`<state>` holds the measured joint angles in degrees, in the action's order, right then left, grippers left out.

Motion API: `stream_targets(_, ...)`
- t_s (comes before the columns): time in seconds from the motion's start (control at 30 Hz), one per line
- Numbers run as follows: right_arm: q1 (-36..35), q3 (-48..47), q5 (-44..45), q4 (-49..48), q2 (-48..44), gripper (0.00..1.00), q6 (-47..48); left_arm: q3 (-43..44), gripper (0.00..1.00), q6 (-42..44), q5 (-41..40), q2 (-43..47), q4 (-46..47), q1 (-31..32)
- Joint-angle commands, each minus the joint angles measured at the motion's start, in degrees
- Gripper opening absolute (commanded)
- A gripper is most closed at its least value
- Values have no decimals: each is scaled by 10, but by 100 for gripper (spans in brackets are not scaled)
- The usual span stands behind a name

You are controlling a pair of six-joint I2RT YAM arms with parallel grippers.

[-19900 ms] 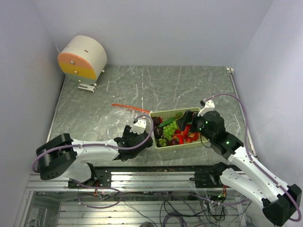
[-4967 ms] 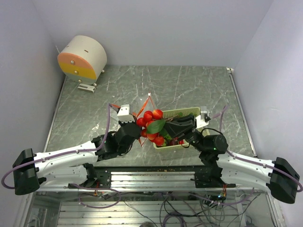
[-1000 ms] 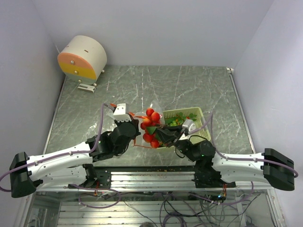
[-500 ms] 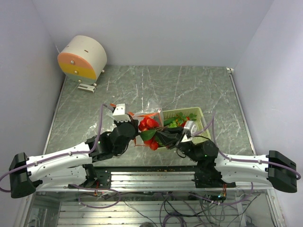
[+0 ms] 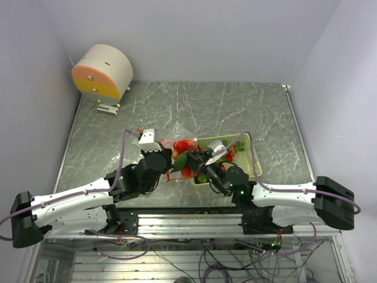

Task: Place the food in the zip-top bag and seal the zipper
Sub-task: Place the fake fruit in the zipper food storage bag, then adjust the zipper on the food storage bag.

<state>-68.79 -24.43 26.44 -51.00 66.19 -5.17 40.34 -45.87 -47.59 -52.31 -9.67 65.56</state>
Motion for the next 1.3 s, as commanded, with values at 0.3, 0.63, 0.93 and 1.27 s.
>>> stream_targets(0.3, -12, -99, 80, 30, 104, 63, 5, 12, 7, 4, 19, -23, 29, 0)
stream_targets(0.63, -12, -119, -34, 233, -74, 96, -57, 19, 7, 3, 10, -34, 25, -1)
stream_targets(0.93, -11, -107, 27, 429, -156, 75, -169, 22, 7, 2, 8, -22, 16, -1)
stream_targets(1.27, -12, -52, -56, 428, -152, 55, -208, 49, 7, 8, -2, -14, 7, 0)
